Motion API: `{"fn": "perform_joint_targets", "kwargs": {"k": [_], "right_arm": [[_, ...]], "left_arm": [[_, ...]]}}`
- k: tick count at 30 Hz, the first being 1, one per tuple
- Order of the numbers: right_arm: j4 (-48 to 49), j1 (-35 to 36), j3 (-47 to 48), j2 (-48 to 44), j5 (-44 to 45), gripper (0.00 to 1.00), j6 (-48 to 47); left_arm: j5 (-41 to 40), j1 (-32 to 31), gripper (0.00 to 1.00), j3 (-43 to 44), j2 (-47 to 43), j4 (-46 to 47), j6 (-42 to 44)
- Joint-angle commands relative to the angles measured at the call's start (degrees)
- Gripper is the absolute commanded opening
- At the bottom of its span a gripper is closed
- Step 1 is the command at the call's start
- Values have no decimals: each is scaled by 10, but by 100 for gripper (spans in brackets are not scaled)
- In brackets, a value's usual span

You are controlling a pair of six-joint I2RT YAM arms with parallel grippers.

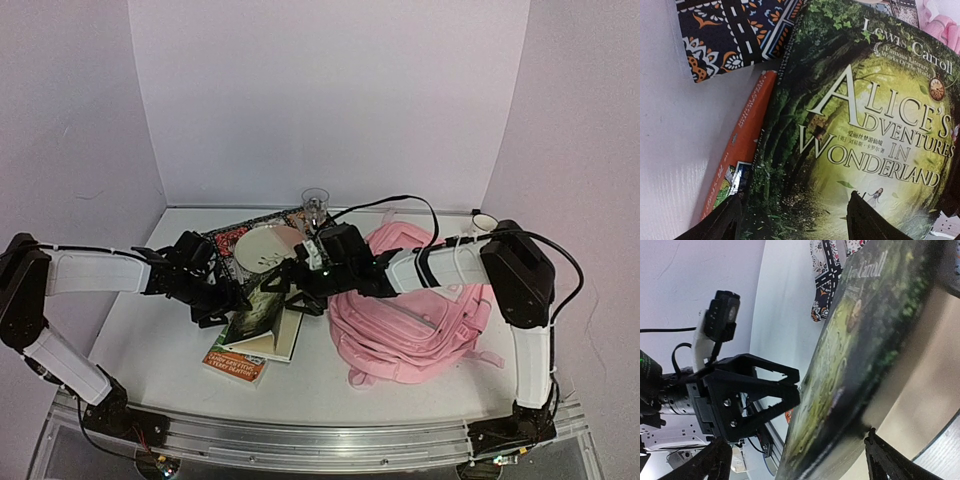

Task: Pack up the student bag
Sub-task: Pick up the book from the center of the board.

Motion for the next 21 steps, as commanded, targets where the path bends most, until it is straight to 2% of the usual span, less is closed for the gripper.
{"fn": "perform_joint_targets", "kwargs": {"k": [1, 4, 8, 12, 16, 21], "right_arm": [[20, 6, 32, 7, -30, 86, 0], [31, 6, 30, 7, -36, 77, 2], [63, 6, 18, 3, -45, 53, 11], [109, 2, -10, -9, -53, 23, 27], [158, -7, -42, -32, -62, 2, 41], [242, -24, -94, -64, -77, 0, 73]], "left_arm": [[56, -3, 73, -11, -17, 66, -26], [70, -8, 73, -17, -29, 80, -37], [72, -9, 73, -25, -55, 94, -52], [49, -8, 75, -31, -84, 101, -61], [16, -2, 77, -53, -116, 115, -80], [-2, 11, 81, -102, -170, 169, -120]]}}
